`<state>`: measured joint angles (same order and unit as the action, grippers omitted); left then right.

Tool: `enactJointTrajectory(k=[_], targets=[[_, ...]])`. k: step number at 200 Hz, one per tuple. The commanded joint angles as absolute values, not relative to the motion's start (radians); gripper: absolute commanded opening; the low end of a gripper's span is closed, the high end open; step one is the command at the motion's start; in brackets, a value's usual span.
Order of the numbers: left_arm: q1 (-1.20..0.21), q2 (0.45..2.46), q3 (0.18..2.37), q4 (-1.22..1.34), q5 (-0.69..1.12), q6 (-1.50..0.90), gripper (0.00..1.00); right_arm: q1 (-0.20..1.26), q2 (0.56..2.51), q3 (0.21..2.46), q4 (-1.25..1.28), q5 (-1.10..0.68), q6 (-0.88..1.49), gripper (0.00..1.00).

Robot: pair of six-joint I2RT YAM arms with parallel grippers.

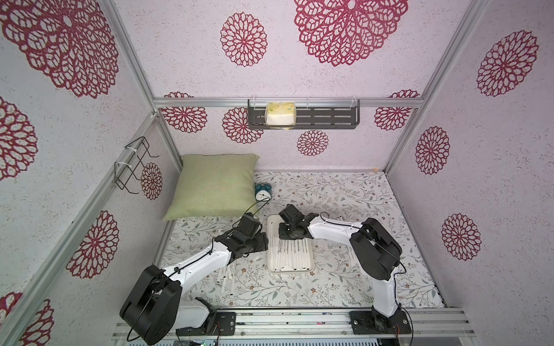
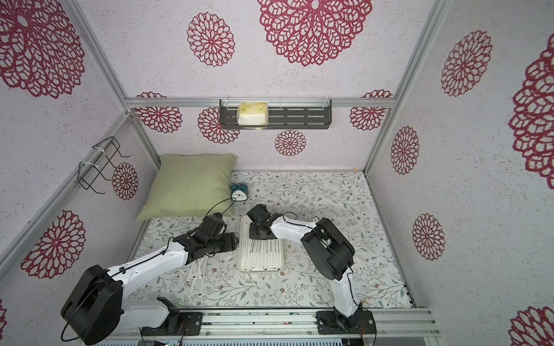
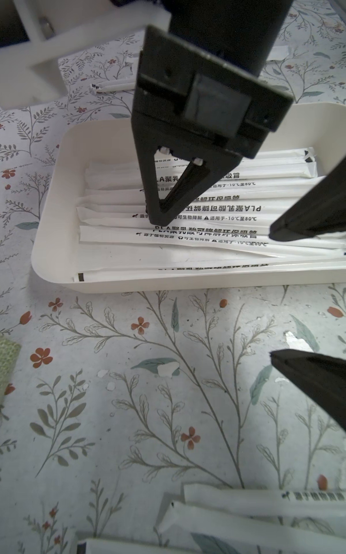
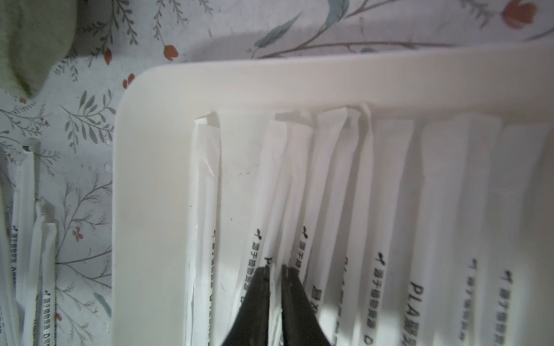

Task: Put the straws into the storage box
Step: Adjust the straw in the storage box.

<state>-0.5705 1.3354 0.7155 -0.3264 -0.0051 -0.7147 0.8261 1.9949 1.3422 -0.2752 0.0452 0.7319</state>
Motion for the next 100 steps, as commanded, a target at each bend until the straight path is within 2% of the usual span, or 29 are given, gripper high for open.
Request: enactJointTrajectory(k=[1,100], targets=[[-0.565,1.316,0.7,-0.302,0.002,-0.715,0.65,0.831,2.009,1.38,-0.275,0.031,0.71,0.16],[-0.562,1.304,0.699,-0.308,0.0,-0.712,0.64,0.825,1.999,1.369,-0.338,0.07,0.657,0.16]])
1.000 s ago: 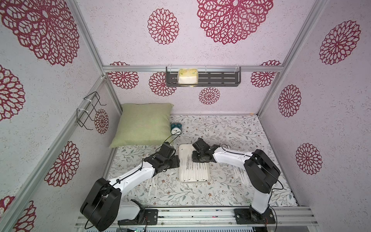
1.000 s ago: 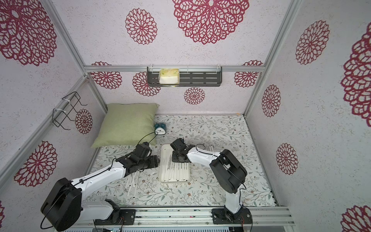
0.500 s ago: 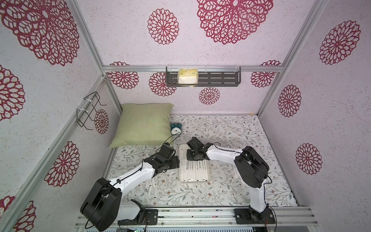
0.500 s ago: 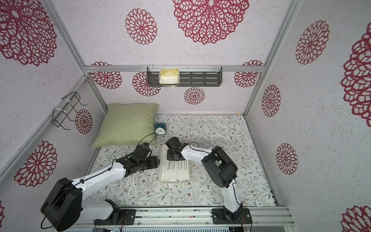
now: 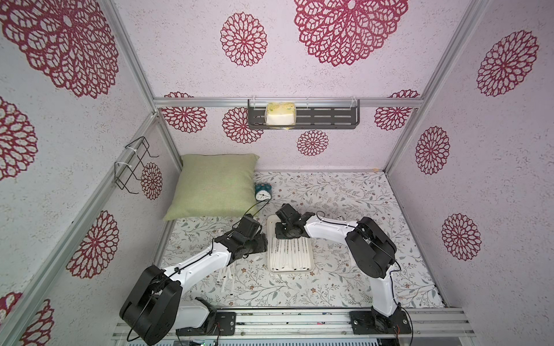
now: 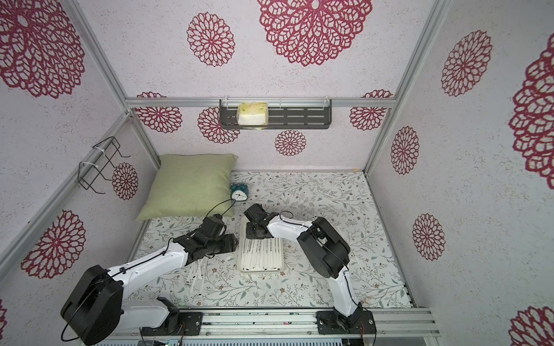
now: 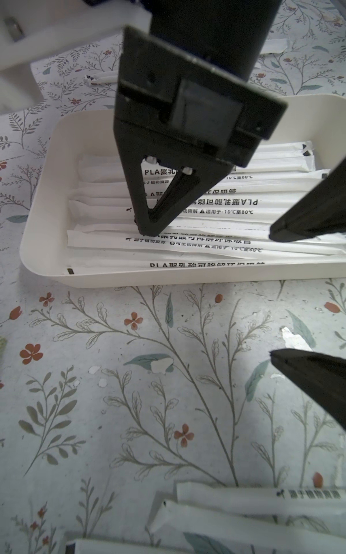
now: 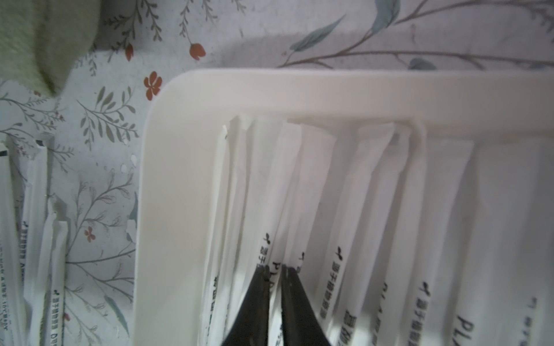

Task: Put the straws into the storage box
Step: Adjust the straw in the storage box.

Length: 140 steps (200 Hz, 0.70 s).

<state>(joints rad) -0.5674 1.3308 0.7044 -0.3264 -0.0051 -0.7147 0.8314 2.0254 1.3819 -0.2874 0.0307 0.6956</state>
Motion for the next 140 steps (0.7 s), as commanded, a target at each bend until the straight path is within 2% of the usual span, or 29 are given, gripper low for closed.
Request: enactJointTrajectory(k=[1,36,66,140], targets=[[-0.562,1.304,0.699,-0.307,0.0,-0.712,0.64,0.825,1.998,1.365,-0.338,0.071,0.657,0.17],[-0.562,1.302,0.701,-0.306,0.001,-0.712,0.64,0.818,1.952,1.334,-0.332,0.077,0.621,0.16],[-0.562,1.303,0.712,-0.315,0.0,-0.708,0.64,0.843,1.949,1.417,-0.384,0.049,0.583,0.17],[-0.557,1.264,0.697,-0.334,-0.026,-0.715,0.63,0.877,2.011,1.374,-0.225,-0.184,0.702,0.18]])
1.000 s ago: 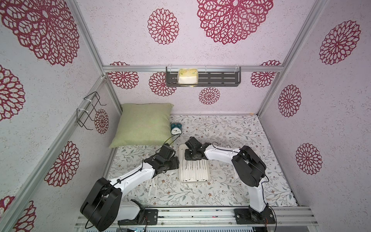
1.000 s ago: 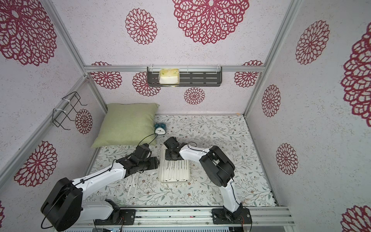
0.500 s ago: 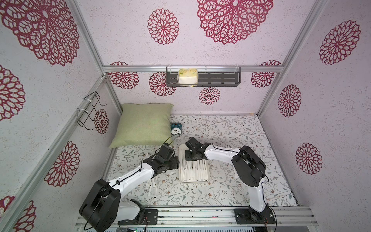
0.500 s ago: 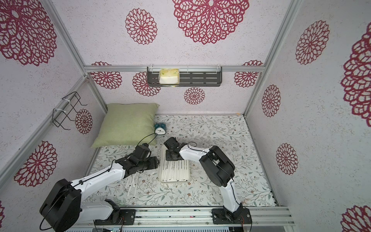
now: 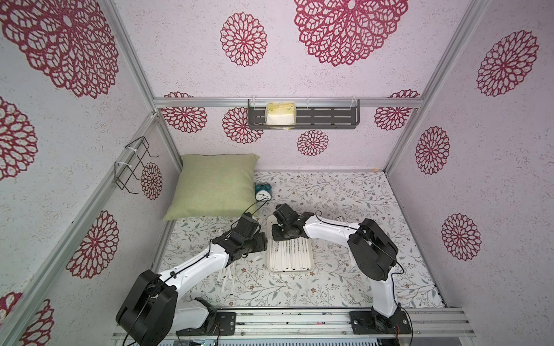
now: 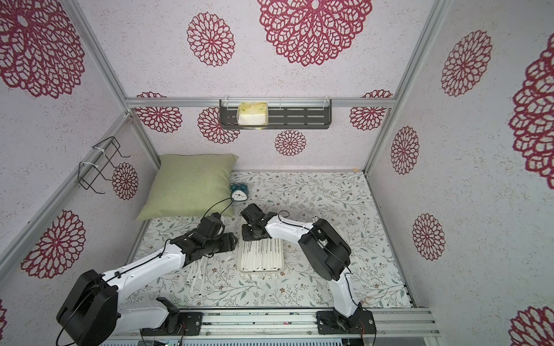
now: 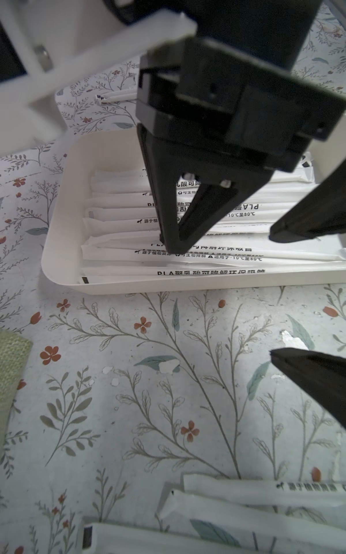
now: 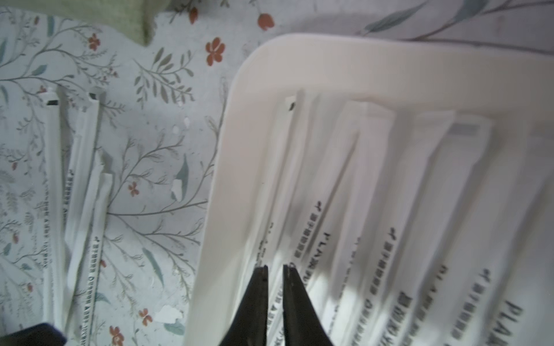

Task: Put the straws into the storage box
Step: Adjust the straw in the storage box.

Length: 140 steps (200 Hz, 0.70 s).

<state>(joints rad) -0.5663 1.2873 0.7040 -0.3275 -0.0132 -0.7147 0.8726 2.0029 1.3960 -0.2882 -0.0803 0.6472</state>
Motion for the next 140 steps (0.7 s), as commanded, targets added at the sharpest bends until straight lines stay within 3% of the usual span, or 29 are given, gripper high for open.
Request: enactJointTrajectory(k=[1,52,104,140], targets=[[-0.557,1.264,0.697,-0.335,-0.025,-0.716,0.63,0.877,2.011,1.372,-0.224,-0.186,0.703,0.18],[-0.554,1.264,0.702,-0.334,-0.023,-0.712,0.63,0.861,1.997,1.382,-0.34,-0.078,0.613,0.17],[-0.552,1.25,0.717,-0.361,-0.036,-0.706,0.63,0.828,1.897,1.375,-0.367,-0.169,0.589,0.17],[-0.569,1.23,0.796,-0.478,-0.1,-0.666,0.64,0.715,1.684,1.181,-0.419,-0.1,0.602,0.28]])
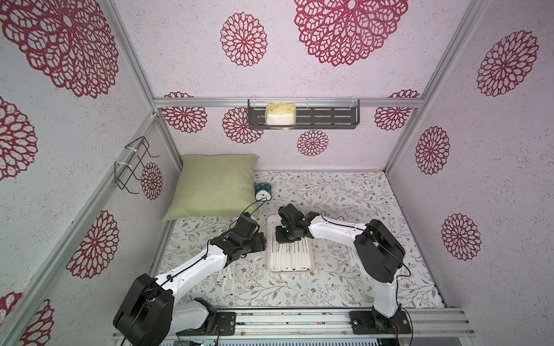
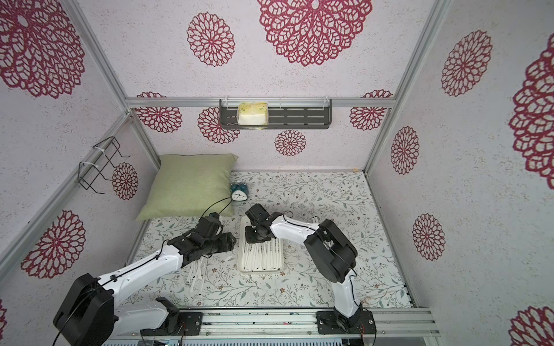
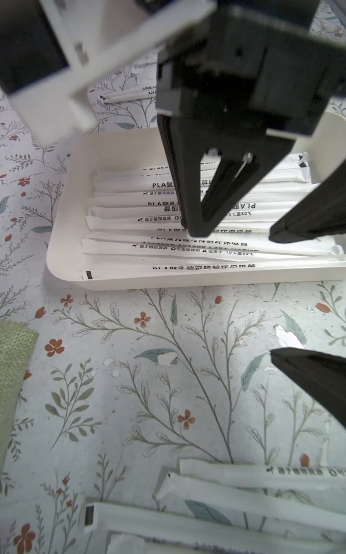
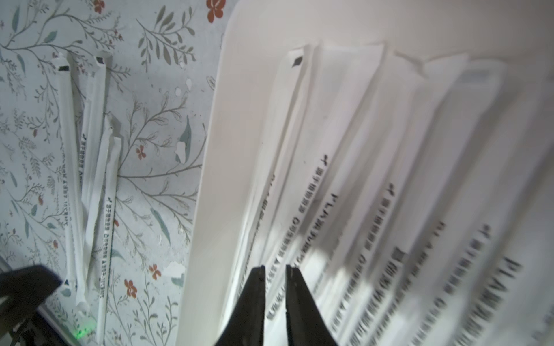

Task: Put the straws into the storage box
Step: Adjust the straw in the storage box, then pick up the straw from the center of the board.

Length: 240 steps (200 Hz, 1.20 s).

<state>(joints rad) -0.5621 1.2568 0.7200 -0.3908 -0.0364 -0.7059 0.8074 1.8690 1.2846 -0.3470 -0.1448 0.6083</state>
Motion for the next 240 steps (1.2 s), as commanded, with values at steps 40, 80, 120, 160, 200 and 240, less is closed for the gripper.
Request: enactJointTrajectory(k=[40,80,120,160,200,240], targets=[[-0.704,1.339,0.965,-0.58,-0.217,-0.611,0.74,0.501,1.503,0.982,-0.518,0.145,0.529,0.36],[-0.807,1.493,1.041,-0.501,-0.159,-0.65,0.76,0.394,1.535,0.947,-0.486,0.267,0.458,0.32],[-0.812,1.501,1.005,-0.437,-0.134,-0.674,0.77,0.366,1.632,0.98,-0.449,0.293,0.42,0.32],[-0.798,1.491,0.976,-0.446,-0.146,-0.662,0.77,0.353,1.683,0.994,-0.423,0.293,0.396,0.3],[-0.786,1.483,0.971,-0.445,-0.143,-0.659,0.77,0.344,1.726,0.98,-0.397,0.269,0.391,0.2],[-0.733,1.422,0.915,-0.439,-0.136,-0.674,0.77,0.392,1.691,0.975,-0.412,0.246,0.404,0.11]])
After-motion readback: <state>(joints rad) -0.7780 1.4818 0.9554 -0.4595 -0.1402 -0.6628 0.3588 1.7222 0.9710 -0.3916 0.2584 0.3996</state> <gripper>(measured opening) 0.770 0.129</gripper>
